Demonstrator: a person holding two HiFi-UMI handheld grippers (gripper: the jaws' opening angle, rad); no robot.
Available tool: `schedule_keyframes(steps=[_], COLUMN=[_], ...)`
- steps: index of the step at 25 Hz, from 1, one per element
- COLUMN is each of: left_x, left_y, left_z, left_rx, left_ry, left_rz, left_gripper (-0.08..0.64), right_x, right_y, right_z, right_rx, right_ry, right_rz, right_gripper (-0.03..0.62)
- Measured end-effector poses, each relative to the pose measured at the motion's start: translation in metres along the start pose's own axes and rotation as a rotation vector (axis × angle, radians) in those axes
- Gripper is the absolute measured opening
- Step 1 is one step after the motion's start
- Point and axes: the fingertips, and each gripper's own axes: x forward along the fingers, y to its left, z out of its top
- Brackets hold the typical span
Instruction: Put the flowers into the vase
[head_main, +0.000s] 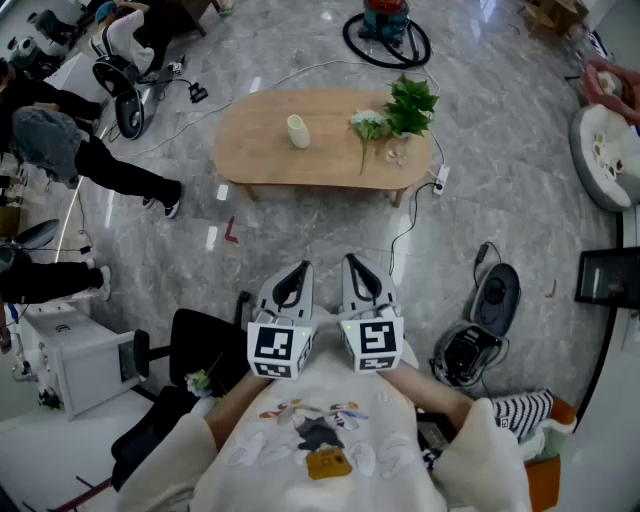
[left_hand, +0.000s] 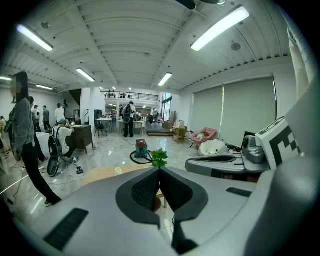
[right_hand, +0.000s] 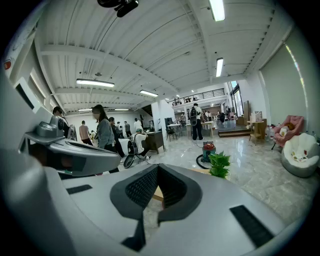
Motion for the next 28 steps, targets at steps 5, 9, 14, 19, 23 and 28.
schedule_keyframes(steps=[5, 9, 14, 19, 23, 28], left_x=[0.002, 0.003, 0.006, 0.006, 0.007, 0.021], left_y=[0.002, 0.001, -0.003, -0.004, -0.004, 0.009], left_z=[0.000, -0.003, -0.001, -0.006, -0.003, -0.001], left_rx=[0.002, 0.010, 0.007, 0.002, -0.013, -0.034], left_ry=[0.000, 0.003, 0.010, 0.023, 0.015, 0.028], left_rz=[0.005, 0.009, 0.010, 0.029, 0.054, 0.067], left_gripper=[0.008, 0.008, 0.008, 0.008, 0.008, 0.008], right_x=[0.002, 0.002, 0.002, 0.003, 0.008, 0.024], right_y=[0.000, -0.003, -0.006, -0.014, -0.017, -0.027], right_z=[0.002, 0.002, 0.006, 0.004, -0.006, -0.004], right_rx=[-0.002, 0.000, 0.065, 0.087, 0.090, 0.114], right_ry=[-0.016, -0.016, -0.054, -0.037, -0.008, -0.001], right_rz=[0.005, 0.007, 0.031, 0.039, 0.057, 0.060], right_gripper=[0.006, 0.006, 0.006, 0.006, 0.006, 0.006])
